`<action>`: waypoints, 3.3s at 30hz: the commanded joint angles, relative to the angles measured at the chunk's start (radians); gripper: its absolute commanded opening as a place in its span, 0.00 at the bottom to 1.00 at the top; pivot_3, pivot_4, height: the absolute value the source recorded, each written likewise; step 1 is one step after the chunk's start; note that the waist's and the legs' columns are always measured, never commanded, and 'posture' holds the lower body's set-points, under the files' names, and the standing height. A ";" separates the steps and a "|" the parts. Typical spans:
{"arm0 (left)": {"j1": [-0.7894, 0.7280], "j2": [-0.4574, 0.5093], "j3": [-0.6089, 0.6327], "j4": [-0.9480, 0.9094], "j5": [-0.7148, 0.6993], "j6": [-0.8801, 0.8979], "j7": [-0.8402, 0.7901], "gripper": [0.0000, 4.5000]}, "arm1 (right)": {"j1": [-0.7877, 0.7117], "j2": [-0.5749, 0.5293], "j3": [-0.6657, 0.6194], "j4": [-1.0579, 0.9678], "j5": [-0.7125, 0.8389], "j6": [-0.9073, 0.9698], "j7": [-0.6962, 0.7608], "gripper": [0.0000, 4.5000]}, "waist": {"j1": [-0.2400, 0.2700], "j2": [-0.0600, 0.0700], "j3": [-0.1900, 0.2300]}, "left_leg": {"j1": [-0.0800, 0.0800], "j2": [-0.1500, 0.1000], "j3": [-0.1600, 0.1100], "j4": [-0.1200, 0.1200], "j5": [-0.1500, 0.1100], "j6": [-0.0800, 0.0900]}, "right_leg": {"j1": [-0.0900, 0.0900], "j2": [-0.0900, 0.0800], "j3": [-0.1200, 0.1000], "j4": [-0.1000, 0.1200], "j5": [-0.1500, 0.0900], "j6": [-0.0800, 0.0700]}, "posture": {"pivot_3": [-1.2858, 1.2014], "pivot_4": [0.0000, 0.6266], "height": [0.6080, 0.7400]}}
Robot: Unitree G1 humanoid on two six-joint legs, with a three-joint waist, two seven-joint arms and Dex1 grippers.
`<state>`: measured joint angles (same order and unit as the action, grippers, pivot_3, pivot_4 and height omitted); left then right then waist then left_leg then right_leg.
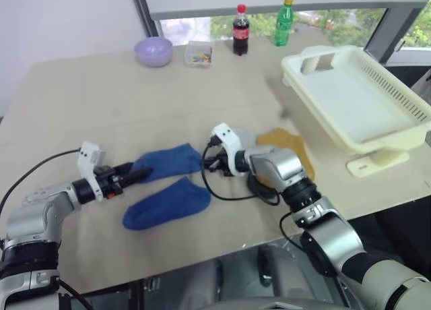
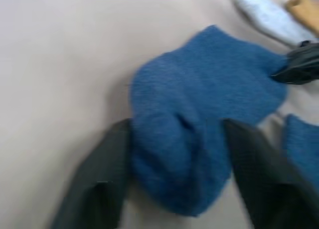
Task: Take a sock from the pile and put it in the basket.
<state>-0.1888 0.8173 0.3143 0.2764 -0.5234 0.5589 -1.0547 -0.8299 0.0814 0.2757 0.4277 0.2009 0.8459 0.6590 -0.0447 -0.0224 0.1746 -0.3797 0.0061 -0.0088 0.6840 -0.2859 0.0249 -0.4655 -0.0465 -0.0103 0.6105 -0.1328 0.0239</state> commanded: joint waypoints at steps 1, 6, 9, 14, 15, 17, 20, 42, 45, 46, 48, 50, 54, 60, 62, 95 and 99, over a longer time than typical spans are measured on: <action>0.009 -0.003 0.027 0.002 -0.004 0.033 0.042 0.99 | 0.001 0.000 0.009 -0.002 -0.004 -0.006 0.002 0.00 | 0.000 0.000 0.000 | 0.000 0.000 0.000 0.000 0.000 0.000 | 0.000 0.000 0.000 0.000 0.000 0.000 | 0.52 0.24 0.94; -0.021 -0.011 0.074 0.057 -0.056 0.114 0.074 0.99 | 0.001 -0.001 0.008 -0.004 -0.004 -0.009 0.001 0.00 | 0.000 0.000 0.000 | 0.000 0.000 -0.001 0.000 0.000 0.000 | 0.000 0.000 0.000 0.001 0.000 0.000 | 0.52 0.24 0.94; -0.006 0.010 0.060 0.076 -0.047 0.145 0.064 0.99 | 0.003 0.000 0.009 -0.005 -0.006 -0.011 -0.002 0.00 | -0.002 0.000 0.000 | 0.000 0.000 0.000 0.000 0.000 0.000 | 0.000 0.000 0.000 0.000 0.000 0.000 | 0.52 0.24 0.94; 0.001 0.019 0.066 0.105 -0.043 0.145 0.068 0.99 | 0.009 -0.002 0.013 -0.012 -0.006 -0.010 -0.003 0.00 | -0.006 0.000 0.000 | 0.001 0.000 0.000 0.000 0.000 0.000 | 0.000 0.000 0.000 0.001 0.000 0.000 | 0.52 0.24 0.94; 0.003 0.022 0.068 0.115 -0.038 0.138 0.069 0.99 | 0.010 -0.002 0.013 -0.014 -0.006 -0.010 -0.002 0.00 | -0.008 0.000 0.000 | 0.001 0.000 0.000 0.000 0.000 0.000 | 0.000 0.000 0.000 0.001 0.000 0.000 | 0.52 0.24 0.94; 0.013 0.030 0.066 0.130 -0.018 0.108 0.066 0.99 | 0.012 -0.003 0.015 -0.015 -0.006 -0.009 -0.003 0.00 | -0.012 0.000 0.000 | 0.001 0.000 0.000 0.000 0.000 0.000 | 0.000 0.000 0.000 0.001 0.000 0.000 | 0.52 0.24 0.94; 0.031 0.028 0.068 0.133 0.020 -0.014 0.066 0.99 | 0.012 -0.005 0.018 -0.017 -0.004 -0.008 -0.002 0.00 | -0.021 0.001 0.000 | 0.002 0.001 0.000 0.000 0.000 0.000 | 0.000 0.001 0.000 0.002 0.000 0.000 | 0.52 0.24 0.94; 0.080 -0.032 0.016 0.173 0.190 -0.450 0.095 0.26 | 0.011 -0.001 0.038 -0.014 -0.003 -0.017 0.013 0.00 | -0.021 0.000 -0.001 | 0.000 0.001 0.000 -0.001 0.000 0.000 | 0.000 -0.002 0.000 0.000 0.000 0.000 | 0.52 0.24 0.94; 0.072 -0.035 0.008 0.184 0.198 -0.467 0.098 0.01 | 0.010 -0.001 0.037 -0.015 -0.002 -0.016 0.011 0.00 | -0.021 0.000 -0.001 | 0.001 0.001 0.000 -0.001 0.000 0.000 | 0.000 -0.001 0.000 0.000 0.000 0.000 | 0.52 0.24 0.94; 0.070 -0.040 0.010 0.183 0.193 -0.469 0.097 0.01 | 0.011 -0.002 0.037 -0.017 -0.002 -0.016 0.011 0.00 | -0.021 0.000 -0.001 | 0.001 0.001 0.000 -0.001 0.000 0.000 | 0.000 -0.001 0.000 0.000 0.000 0.000 | 0.52 0.24 0.94; 0.067 -0.054 0.017 0.171 0.173 -0.472 0.088 0.01 | 0.012 -0.003 0.037 -0.020 -0.001 -0.015 0.011 0.00 | -0.021 0.000 -0.001 | 0.001 0.001 0.000 -0.001 0.000 0.000 | 0.000 -0.001 0.000 0.000 0.000 0.000 | 0.52 0.24 0.94; 0.074 -0.071 0.031 0.136 0.136 -0.461 0.071 0.01 | 0.013 -0.007 0.037 -0.029 -0.001 -0.013 0.011 0.00 | -0.019 0.000 -0.001 | 0.001 0.001 0.000 -0.001 0.000 0.000 | 0.000 -0.001 0.000 0.000 0.000 0.000 | 0.52 0.24 0.94; 0.122 -0.089 0.076 0.040 0.030 -0.360 0.040 0.01 | 0.014 -0.025 0.041 -0.081 0.000 -0.005 0.015 0.00 | -0.018 0.000 -0.001 | 0.000 0.001 0.000 -0.001 0.000 0.000 | 0.000 -0.001 0.000 0.000 0.000 0.000 | 0.52 0.24 0.94; 0.247 -0.078 0.198 -0.137 -0.177 -0.093 0.048 0.01 | 0.024 -0.052 0.036 -0.270 0.036 0.075 0.009 0.00 | -0.019 -0.001 0.000 | -0.003 0.001 -0.001 -0.001 0.000 0.000 | -0.002 -0.002 -0.001 -0.002 0.000 0.000 | 0.52 0.24 0.94; 0.298 -0.083 0.242 -0.197 -0.231 -0.042 0.050 0.01 | 0.031 -0.060 0.038 -0.346 0.055 0.102 0.014 0.00 | -0.019 -0.001 0.000 | -0.004 0.002 -0.002 -0.001 0.000 0.000 | -0.002 -0.001 -0.001 -0.002 0.000 0.000 | 0.52 0.24 0.94; 0.824 -0.305 0.396 -0.676 -0.309 -0.109 0.123 0.01 | 0.219 -0.130 0.071 -0.749 0.325 0.421 -0.072 0.00 | 0.002 0.001 0.001 | -0.004 0.002 -0.001 -0.002 0.000 0.000 | -0.002 -0.001 -0.002 -0.005 -0.005 0.000 | 0.52 0.24 0.94; 0.818 -0.297 0.375 -0.660 -0.300 -0.114 0.110 0.01 | 0.229 -0.136 0.045 -0.776 0.354 0.464 -0.096 0.00 | 0.002 0.001 0.001 | -0.004 0.003 -0.001 -0.002 0.000 0.000 | -0.002 -0.001 -0.002 -0.006 -0.005 0.000 | 0.52 0.24 0.94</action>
<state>0.6255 0.5146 0.6920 -0.3853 -0.8268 0.4679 -0.9337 -0.6024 -0.0631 0.3520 -0.2999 0.5245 1.2945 0.5738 -0.0431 -0.0218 0.1761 -0.3838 0.0087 -0.0101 0.6824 -0.2861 0.0245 -0.4678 -0.0475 -0.0126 0.6049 -0.1382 0.0236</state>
